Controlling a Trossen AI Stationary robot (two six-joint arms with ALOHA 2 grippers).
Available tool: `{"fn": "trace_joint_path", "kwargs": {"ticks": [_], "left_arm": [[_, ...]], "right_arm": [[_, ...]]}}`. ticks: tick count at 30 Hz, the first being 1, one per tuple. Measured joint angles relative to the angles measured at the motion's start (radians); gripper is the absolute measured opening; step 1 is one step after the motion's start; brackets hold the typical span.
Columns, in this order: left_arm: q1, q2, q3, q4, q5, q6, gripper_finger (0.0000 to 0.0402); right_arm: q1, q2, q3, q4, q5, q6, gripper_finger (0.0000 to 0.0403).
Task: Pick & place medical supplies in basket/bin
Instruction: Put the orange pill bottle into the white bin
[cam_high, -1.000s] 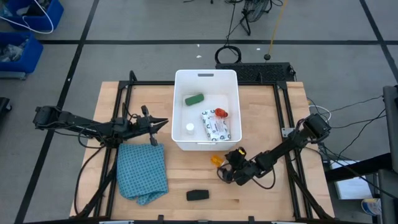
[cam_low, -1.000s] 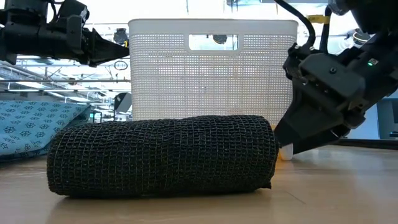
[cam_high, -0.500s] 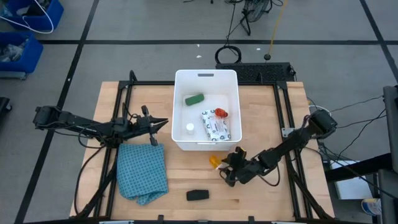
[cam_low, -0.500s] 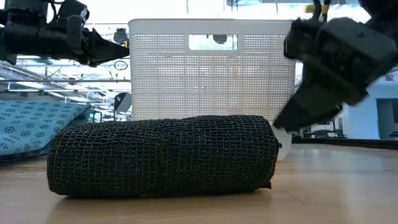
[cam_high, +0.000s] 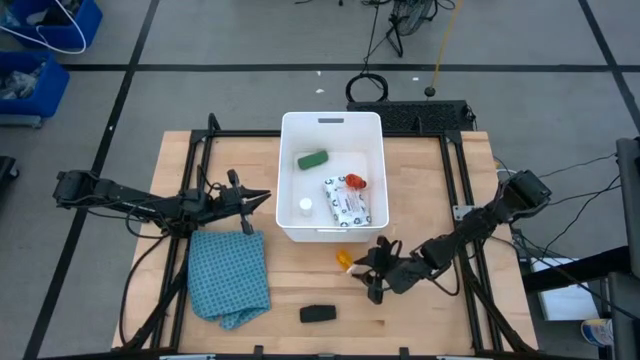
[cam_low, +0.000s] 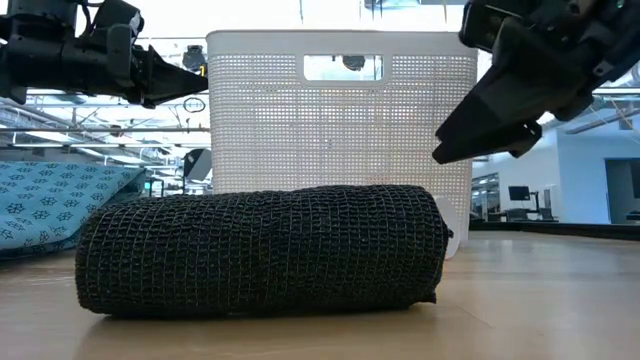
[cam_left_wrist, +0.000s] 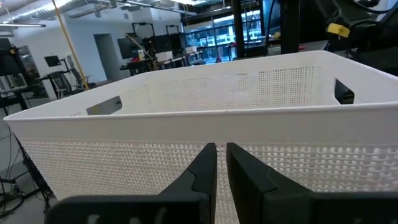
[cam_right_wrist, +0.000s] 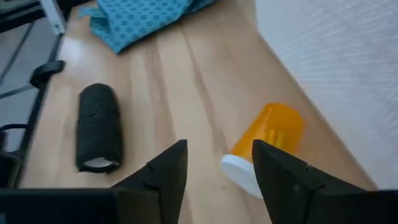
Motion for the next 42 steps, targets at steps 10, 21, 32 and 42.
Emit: {"fn": "trace_joint_path", "kwargs": {"ticks": [10, 21, 32, 42], "left_arm": [[0.000, 0.000, 0.000, 0.000, 0.000, -0.004, 0.0042], [0.000, 0.000, 0.000, -0.001, 0.000, -0.009, 0.0042], [0.000, 0.000, 0.000, -0.007, -0.001, -0.007, 0.0042], [0.000, 0.000, 0.000, -0.006, -0.001, -0.010, 0.0042]], "right_arm": [[0.001, 0.009, 0.000, -0.004, 0.020, 0.099, 0.0301], [-0.032, 0.061, 0.000, -0.006, 0.054, 0.203, 0.0389], [-0.051, 0.178, 0.000, 0.001, 0.053, 0.279, 0.0389], [-0.065, 0.217, 0.003, 0.007, 0.058, 0.289, 0.0382]]}}
